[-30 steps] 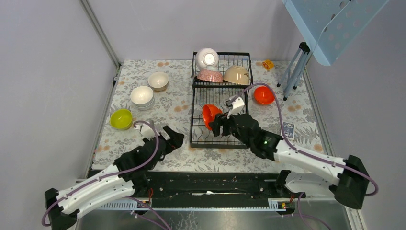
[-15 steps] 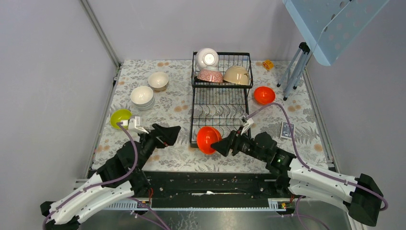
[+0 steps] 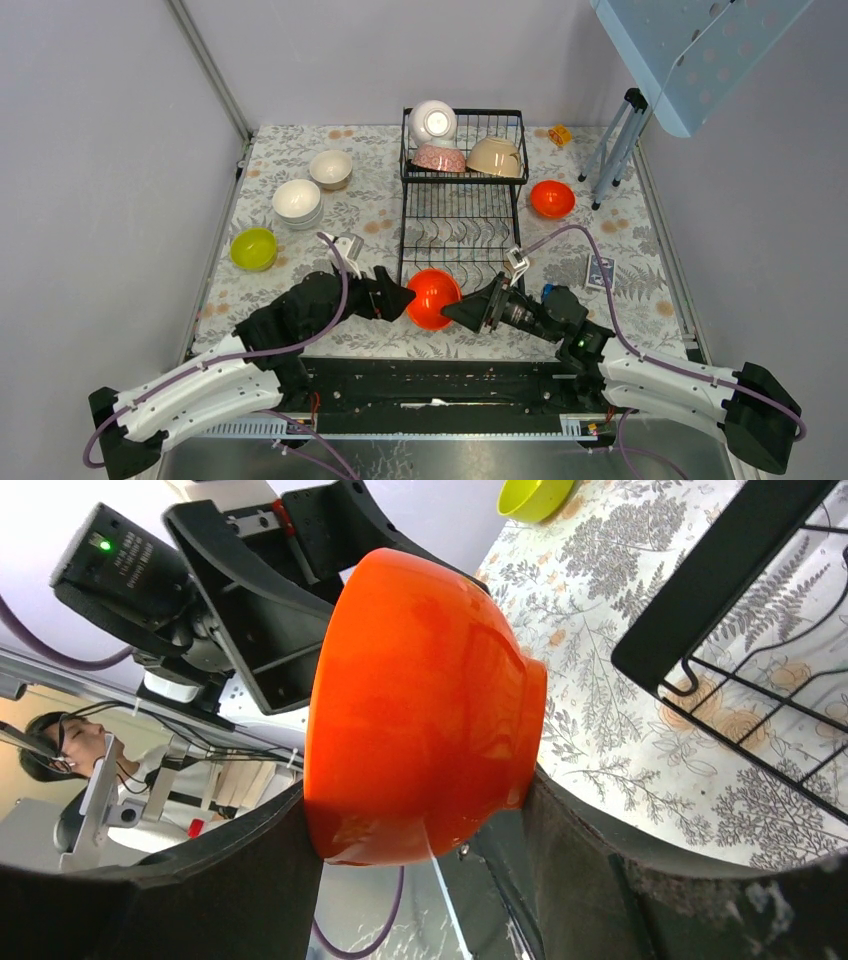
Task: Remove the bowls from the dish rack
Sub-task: Place the bowl with the bowl.
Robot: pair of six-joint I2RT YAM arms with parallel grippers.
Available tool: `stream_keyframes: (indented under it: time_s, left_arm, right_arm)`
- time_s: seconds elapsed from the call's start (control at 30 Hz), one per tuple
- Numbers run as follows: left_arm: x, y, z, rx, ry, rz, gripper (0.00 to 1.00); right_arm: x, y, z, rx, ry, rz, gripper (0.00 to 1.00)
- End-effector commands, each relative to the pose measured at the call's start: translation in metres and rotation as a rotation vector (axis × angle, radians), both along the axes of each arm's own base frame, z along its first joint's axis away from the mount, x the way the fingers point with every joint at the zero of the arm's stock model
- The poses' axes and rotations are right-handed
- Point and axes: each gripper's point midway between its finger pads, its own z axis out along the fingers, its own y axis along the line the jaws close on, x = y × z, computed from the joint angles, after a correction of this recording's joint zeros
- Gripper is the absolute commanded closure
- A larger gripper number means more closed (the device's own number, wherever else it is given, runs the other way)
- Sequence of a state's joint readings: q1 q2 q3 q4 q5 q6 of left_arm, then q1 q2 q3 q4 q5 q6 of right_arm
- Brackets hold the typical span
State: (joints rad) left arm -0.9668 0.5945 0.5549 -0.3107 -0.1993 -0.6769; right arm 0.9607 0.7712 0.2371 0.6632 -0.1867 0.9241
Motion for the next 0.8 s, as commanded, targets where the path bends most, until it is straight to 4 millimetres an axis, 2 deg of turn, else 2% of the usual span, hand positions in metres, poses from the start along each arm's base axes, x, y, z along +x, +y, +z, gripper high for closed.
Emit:
stream_keyframes:
  time_s: [0.0,0.1,0.23,0.57,0.77]
  left_arm:
    - [-0.011,-0.013,0.035,-0.064,-0.055,-0.109,0.06]
    - [-0.012,-0.011,0.036,-0.056,-0.063,-0.113,0.09]
    - [-0.008,-0.005,0.028,-0.011,-0.043,-0.076,0.17]
    - [-0.009,-0.023,0.016,0.021,0.0,-0.141,0.25]
    - [-0.009,-0.033,0.011,0.004,0.014,-0.164,0.44]
  right_arm:
    - [-0.003,-0.004,0.022,0.107,-0.039,0.007,0.67]
    - [-0.004,-0.005,0.018,0.109,-0.03,0.008,0.68]
    - [-0.004,-0.005,0.017,0.112,-0.025,0.006,0.68]
    - [-0.003,-0.004,0.013,0.117,-0.014,0.004,0.69]
    - [-0.002,-0.003,0.008,0.104,-0.01,0.002,0.7]
